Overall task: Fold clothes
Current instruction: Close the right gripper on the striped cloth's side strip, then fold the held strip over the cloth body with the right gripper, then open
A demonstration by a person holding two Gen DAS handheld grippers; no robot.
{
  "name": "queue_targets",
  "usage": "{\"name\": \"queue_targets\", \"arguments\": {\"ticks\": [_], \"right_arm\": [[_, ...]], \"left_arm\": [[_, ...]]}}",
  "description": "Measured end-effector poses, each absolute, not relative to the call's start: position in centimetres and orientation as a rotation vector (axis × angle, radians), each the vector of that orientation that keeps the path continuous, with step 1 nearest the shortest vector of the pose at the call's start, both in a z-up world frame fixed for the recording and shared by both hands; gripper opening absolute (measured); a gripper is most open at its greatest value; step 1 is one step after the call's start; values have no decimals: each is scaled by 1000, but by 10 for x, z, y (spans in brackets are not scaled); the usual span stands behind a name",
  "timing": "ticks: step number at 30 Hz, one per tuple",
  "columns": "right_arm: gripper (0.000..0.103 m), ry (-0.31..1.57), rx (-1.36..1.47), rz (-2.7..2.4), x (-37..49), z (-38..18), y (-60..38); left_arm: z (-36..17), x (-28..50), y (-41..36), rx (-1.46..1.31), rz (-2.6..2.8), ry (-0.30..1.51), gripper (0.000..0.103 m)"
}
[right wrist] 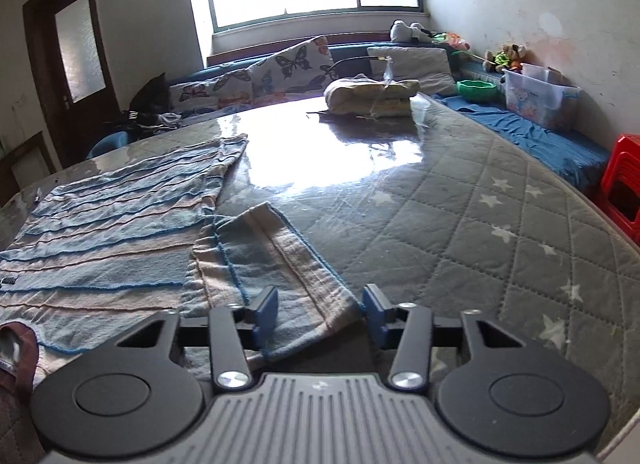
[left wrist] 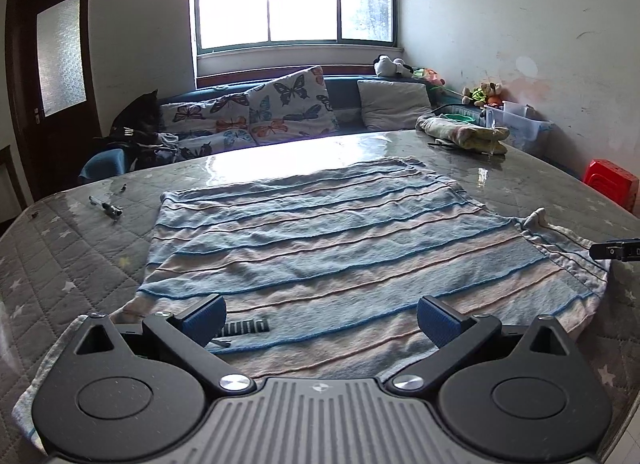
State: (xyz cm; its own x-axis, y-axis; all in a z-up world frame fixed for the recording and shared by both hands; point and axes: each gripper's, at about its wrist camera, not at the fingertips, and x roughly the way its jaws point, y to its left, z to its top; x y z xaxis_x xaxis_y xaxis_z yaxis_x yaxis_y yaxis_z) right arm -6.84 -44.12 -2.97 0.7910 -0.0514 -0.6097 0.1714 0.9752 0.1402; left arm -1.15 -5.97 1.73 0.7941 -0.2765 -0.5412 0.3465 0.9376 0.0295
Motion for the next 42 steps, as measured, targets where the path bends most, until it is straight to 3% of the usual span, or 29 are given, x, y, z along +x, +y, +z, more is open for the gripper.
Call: {"name": "queue_targets", "arguments": {"ticks": [3,9,21,31,36,42], "right_arm": [[19,646,233,-123,-69,-29,-447],[11,612,271,-112,-73,-22,-449],[11,527,238,134,-57,27,-393],[12,613,152,338,-28,15,-328],[21,633,151,386,-26,10,-319],[21,631,95,356,-20,15,-331]], "left_arm": [[17,-12,-62,132,-343,561,103],[15,-13,-62,135,-345,564,103],[13,-12,-59,117,-347,563,103],[12,-12,-55,109,-339,565,103],[12,-10,-59,111,-347,566,103],[15,-9,-74,129,-390,556,103]]}}
